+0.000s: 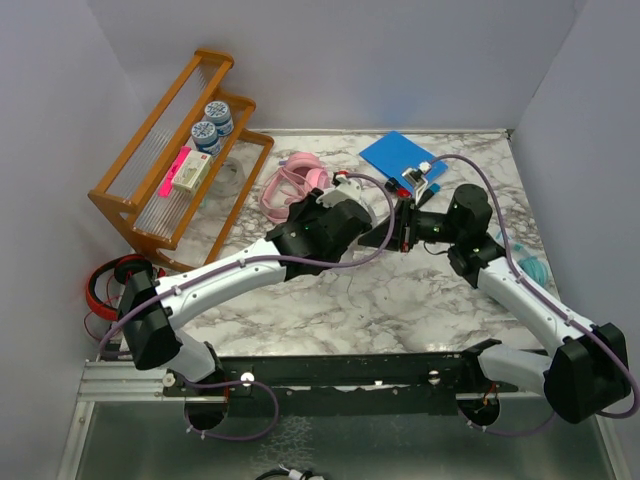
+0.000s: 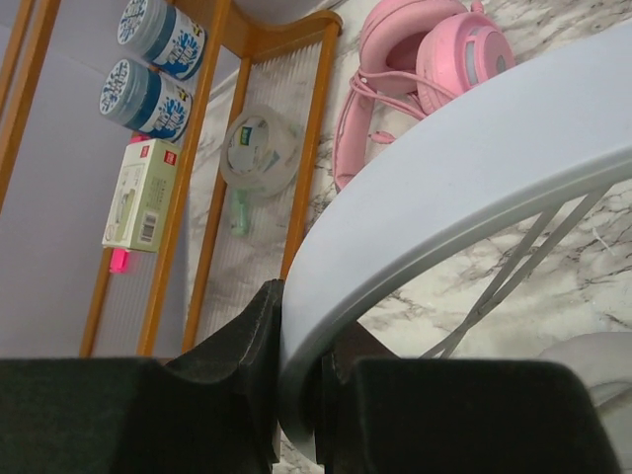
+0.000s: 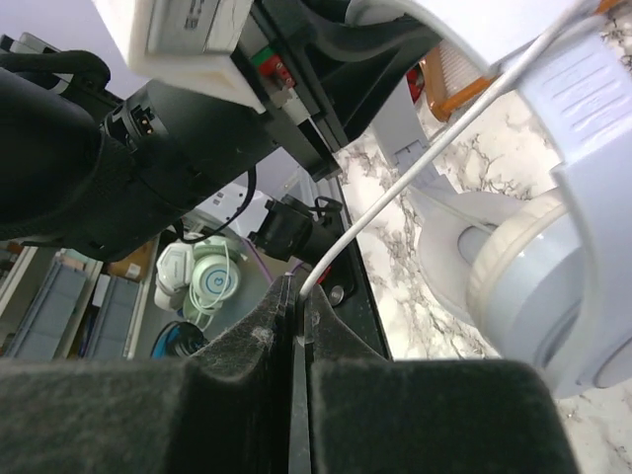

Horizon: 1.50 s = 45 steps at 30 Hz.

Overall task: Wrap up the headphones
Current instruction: Wrap the headphones cable around the headphones.

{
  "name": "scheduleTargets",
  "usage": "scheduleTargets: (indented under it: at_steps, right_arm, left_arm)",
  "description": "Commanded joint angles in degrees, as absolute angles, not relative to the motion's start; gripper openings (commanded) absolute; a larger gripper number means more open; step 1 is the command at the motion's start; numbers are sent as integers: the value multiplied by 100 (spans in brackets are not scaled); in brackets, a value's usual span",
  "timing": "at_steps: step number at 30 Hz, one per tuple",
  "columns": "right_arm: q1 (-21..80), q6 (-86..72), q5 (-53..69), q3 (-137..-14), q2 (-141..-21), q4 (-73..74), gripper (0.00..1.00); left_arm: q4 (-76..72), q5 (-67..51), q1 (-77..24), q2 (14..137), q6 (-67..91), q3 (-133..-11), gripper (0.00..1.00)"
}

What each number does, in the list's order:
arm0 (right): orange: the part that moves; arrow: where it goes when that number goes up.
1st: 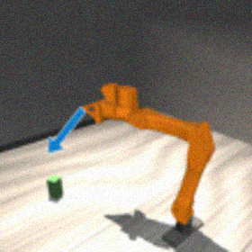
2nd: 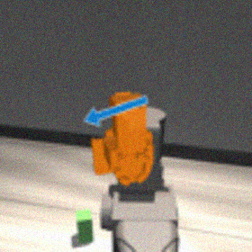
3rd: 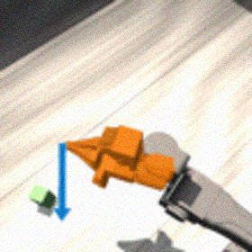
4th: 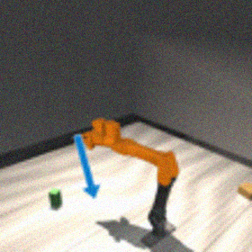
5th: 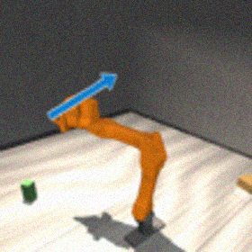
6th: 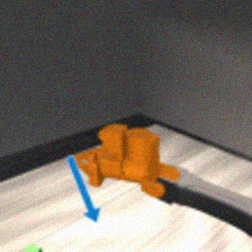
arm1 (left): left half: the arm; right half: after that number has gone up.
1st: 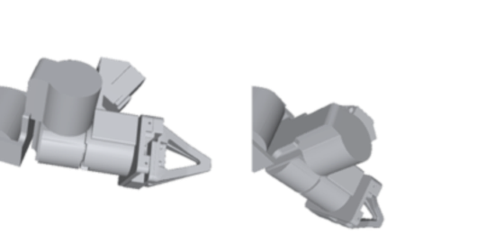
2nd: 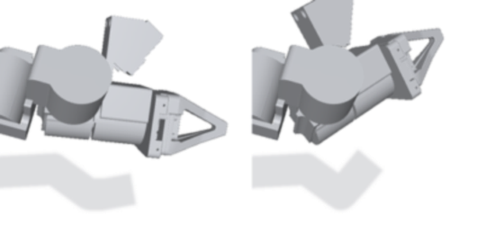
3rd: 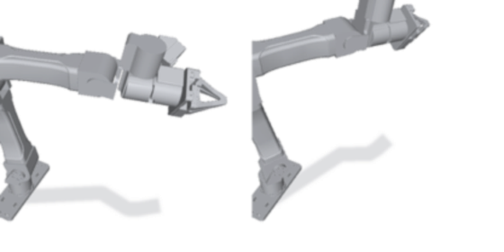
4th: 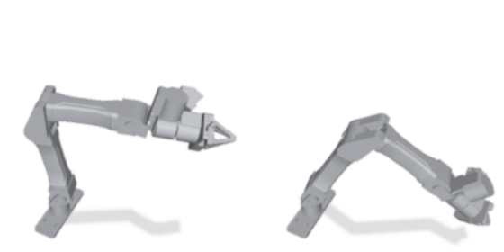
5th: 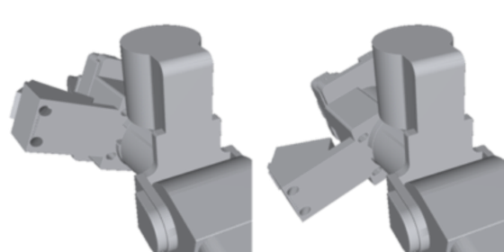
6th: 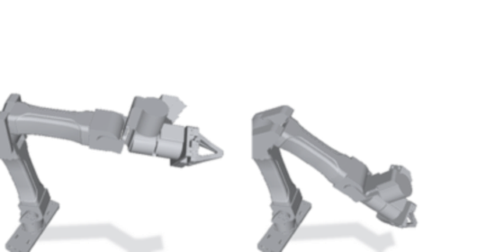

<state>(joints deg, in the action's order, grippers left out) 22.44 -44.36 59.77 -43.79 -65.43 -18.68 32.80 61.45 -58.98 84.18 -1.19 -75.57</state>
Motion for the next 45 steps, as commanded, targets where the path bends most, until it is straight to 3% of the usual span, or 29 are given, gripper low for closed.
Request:
scheduleTargets:
  at_steps: [1,13,20,32,42,45]
  right_arm:
    - [2294,-4618,6253,-4210,-6419,-2171,10]
    - [2355,-4780,5529,-3848,-6346,-2592,10]
    - [2505,-4713,5462,-3973,-6392,-2565,12]
    - [2827,-3934,4980,-4311,-6411,-1609,12]
    - [3144,-3151,4074,-4650,-6251,-437,13]
    - [3177,-2957,3863,-4671,-6170,-173,22]
  left_arm:
    - [3800,6420,-5803,8587,1226,-8110,0]
    - [4381,4931,-5771,8724,3196,-8823,0]
    - [4408,4714,-5740,8684,3799,-8904,0]
    - [4467,4046,-5587,8792,4336,-9102,0]
    - [4734,4199,-5448,8899,4914,-9193,0]
    - [4828,4235,-5354,8874,4989,-9198,0]
